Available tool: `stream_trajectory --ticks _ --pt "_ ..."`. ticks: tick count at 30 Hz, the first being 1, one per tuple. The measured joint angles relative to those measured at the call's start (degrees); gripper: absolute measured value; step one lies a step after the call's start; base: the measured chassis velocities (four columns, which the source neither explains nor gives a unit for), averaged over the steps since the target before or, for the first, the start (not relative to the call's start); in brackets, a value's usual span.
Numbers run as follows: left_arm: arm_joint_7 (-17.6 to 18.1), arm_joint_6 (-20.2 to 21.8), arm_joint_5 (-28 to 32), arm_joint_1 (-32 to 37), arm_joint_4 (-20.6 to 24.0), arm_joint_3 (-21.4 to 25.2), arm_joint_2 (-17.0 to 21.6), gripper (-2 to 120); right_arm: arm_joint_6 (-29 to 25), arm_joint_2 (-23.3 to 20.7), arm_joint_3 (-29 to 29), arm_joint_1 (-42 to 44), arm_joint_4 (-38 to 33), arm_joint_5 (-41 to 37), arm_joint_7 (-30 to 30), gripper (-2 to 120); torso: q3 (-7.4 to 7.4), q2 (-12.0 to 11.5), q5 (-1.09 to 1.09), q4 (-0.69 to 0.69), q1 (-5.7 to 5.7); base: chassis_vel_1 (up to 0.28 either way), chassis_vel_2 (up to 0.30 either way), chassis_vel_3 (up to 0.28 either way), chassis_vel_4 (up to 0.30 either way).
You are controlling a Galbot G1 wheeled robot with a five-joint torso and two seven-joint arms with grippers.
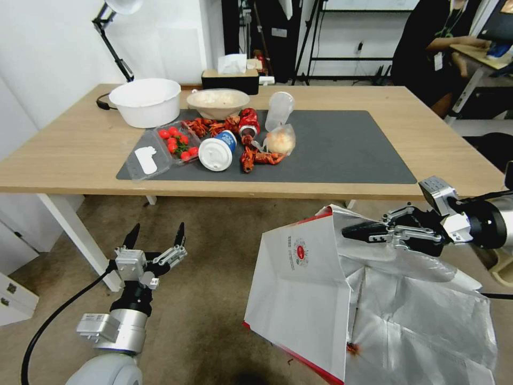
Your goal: Pick up the food delivery bag from the floor and place it on the table.
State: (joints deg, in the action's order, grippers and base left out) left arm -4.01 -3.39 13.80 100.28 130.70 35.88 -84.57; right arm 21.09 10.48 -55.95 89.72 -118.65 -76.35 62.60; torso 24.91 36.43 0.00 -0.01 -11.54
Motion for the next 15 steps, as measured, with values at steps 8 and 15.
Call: stream_trajectory --ticks 8,15 --pt "-0.02 -0.04 0.00 0.05 0.07 -0.01 -0.05 100 0.00 0.02 -0.03 -0.01 0.00 -0.04 0.01 0 1.89 3.12 0.00 0.00 -1.24 0.000 0.000 0.000 0.000" --pt "-0.04 -0.02 0.00 -0.03 0.06 -0.01 0.00 100 0.00 0.02 -0.03 -0.02 0.17 0.06 0.04 0 3.18 5.38 0.00 0.00 -2.19 0.000 0.000 0.000 0.000"
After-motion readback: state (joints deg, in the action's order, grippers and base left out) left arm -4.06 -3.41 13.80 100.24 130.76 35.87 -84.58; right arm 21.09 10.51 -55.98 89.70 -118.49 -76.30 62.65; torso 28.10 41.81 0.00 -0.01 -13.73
